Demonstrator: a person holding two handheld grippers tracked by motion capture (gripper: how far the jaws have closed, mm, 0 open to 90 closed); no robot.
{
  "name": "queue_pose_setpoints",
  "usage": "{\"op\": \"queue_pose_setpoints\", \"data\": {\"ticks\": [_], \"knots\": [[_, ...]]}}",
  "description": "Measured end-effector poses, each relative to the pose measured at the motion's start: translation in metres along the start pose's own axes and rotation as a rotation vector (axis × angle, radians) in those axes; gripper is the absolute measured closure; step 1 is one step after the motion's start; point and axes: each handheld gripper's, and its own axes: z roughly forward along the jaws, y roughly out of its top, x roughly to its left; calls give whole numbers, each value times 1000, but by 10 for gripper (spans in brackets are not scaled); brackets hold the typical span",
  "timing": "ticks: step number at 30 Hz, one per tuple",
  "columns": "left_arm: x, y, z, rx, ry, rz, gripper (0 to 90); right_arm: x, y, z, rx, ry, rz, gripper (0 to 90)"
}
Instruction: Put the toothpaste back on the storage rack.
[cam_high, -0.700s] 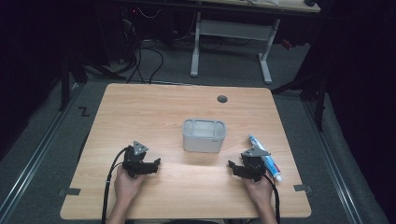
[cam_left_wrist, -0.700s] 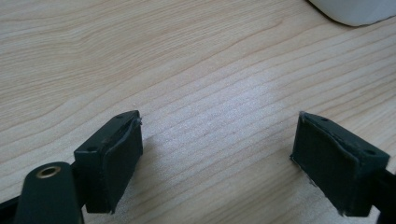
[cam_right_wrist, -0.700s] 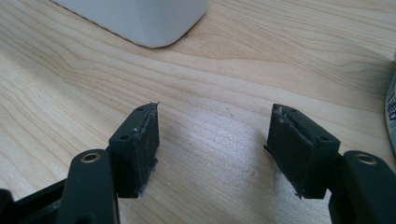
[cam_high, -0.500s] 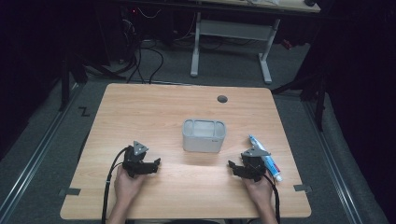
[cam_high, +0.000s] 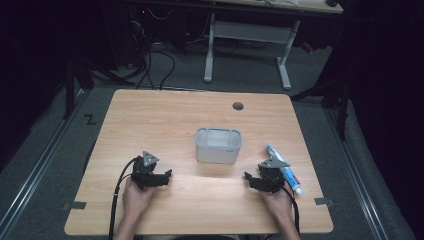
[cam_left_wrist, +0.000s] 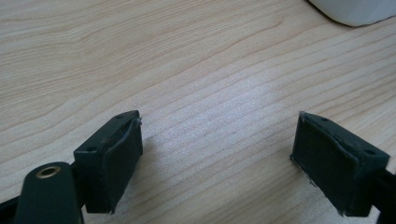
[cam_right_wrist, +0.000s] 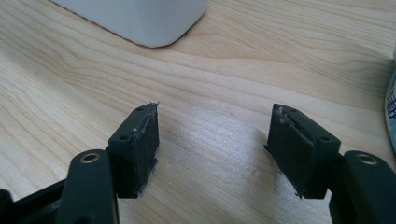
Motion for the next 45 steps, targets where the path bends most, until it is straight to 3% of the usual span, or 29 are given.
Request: {"op": "queue_pose_setpoints", "data": {"ticks": [3,7,16,20,22,35,45], "knots": [[0,0,0,0,1,0,162,-1,-1,-2,4,3,4,369],[0,0,0,1,1,1,163,-5,-1,-3,1,12,47,380],[0,0,0,2,4,0,164,-9,-5,-15,-20,-2,63,414],[0,0,-1,2,5,-3,171,-9,-6,-22,-33,-21,52,445],[0,0,-1,1,6,-3,174,-9,-7,-28,-63,-62,47,471],[0,-1,-1,-3,13,-9,187,-13,-14,-49,-88,-59,50,523],[0,-1,-1,-3,13,-10,188,-19,-9,-69,-125,-64,37,561]]}}
